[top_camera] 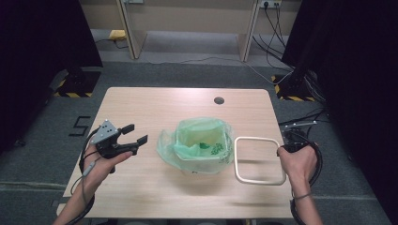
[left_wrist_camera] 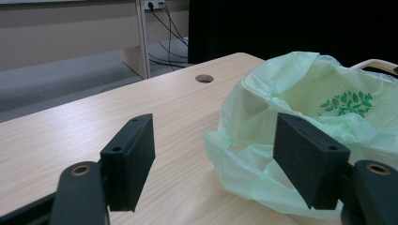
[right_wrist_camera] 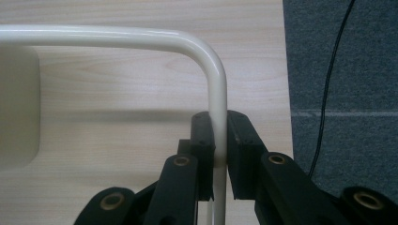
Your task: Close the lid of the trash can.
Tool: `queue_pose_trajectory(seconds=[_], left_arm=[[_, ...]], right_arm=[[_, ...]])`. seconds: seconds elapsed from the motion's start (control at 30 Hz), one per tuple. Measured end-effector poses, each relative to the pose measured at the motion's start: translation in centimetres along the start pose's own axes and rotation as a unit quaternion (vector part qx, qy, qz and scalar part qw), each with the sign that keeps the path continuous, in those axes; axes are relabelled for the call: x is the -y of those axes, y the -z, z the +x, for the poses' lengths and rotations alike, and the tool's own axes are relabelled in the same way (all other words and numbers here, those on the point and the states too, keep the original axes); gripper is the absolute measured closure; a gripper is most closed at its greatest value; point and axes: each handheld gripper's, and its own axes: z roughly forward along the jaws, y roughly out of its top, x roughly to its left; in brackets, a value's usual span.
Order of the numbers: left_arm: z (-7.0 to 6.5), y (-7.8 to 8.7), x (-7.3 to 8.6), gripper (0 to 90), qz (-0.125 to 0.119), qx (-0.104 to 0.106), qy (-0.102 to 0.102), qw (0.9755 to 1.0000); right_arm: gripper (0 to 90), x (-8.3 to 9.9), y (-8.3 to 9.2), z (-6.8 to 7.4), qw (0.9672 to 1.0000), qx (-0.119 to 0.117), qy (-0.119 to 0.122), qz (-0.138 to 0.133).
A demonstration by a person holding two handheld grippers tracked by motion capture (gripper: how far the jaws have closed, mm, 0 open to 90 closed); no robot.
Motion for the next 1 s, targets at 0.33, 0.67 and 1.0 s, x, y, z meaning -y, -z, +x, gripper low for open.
queue_pose_trajectory(seconds=[0.33, 0.67, 1.0], left_arm=[[-0.03, -0.06, 0.05, 28.9, -0.001, 0.000, 0.001, 1.0000], [-0.08, -0.02, -0.04, 28.9, -0.001, 0.002, 0.000, 1.0000], [-0.24, -0.14, 0.06, 29.0, 0.002, 0.005, -0.002, 1.0000]], right_arm=[[82.0, -0.14, 0.17, 0.12, 1.0000, 0.000, -0.001, 0.001], [82.0, -0.60, 0.60, 0.32, 1.0000, 0.002, -0.001, -0.004], [82.0, -0.96, 0.69, 0.35, 1.0000, 0.003, -0.001, -0.002]])
